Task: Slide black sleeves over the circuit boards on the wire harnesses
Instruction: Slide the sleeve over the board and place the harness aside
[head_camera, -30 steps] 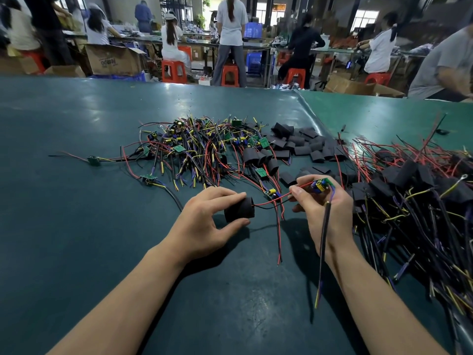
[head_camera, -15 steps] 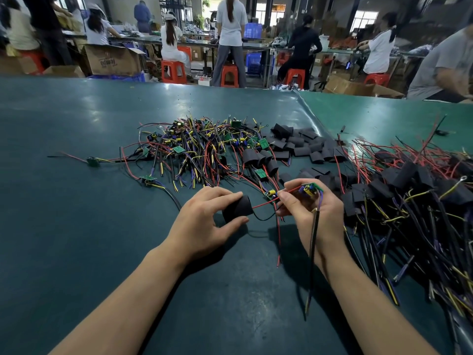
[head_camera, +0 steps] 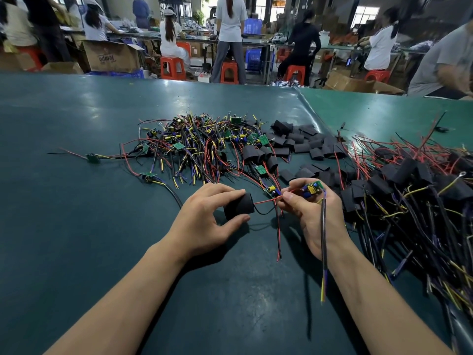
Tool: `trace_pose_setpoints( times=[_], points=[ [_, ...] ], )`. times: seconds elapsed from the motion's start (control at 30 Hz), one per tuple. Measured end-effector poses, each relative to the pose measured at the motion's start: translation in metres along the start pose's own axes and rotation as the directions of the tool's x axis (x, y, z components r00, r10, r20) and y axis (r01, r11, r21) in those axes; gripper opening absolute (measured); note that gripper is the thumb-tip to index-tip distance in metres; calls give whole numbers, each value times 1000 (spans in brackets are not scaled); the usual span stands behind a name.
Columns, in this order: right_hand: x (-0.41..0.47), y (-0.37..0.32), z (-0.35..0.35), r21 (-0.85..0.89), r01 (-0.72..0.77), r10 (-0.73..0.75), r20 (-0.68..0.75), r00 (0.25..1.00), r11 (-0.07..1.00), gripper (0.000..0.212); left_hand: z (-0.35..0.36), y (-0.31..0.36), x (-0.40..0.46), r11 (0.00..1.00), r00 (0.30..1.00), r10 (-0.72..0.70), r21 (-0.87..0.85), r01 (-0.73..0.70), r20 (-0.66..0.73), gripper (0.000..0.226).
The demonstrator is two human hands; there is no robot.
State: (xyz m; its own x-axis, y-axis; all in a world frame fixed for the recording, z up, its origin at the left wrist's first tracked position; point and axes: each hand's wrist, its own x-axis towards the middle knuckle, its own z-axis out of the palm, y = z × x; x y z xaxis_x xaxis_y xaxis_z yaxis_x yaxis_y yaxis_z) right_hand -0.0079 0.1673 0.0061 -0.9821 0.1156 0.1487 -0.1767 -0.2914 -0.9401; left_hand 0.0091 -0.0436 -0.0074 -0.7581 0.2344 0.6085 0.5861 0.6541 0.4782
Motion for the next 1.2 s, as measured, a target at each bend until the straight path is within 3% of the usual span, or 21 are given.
trace_pose_setpoints(
  times=[0.37, 0.63, 1.2],
  points=[
    [-1, -5, 3, 20, 34, -33, -18, 999, 999, 20, 0, -1, 0, 1000, 1000, -18, -5, 18, -17, 44],
    [-4, -8, 5, 67, -20, 18, 24, 1000, 998, 16, 1, -1, 1, 1000, 1000, -4, 3, 4, -30, 43],
    [-3, -6, 2, 55, 50, -52, 35, 998, 997, 16, -4, 5, 0, 999, 999, 34, -25, -34, -8, 42]
  ],
)
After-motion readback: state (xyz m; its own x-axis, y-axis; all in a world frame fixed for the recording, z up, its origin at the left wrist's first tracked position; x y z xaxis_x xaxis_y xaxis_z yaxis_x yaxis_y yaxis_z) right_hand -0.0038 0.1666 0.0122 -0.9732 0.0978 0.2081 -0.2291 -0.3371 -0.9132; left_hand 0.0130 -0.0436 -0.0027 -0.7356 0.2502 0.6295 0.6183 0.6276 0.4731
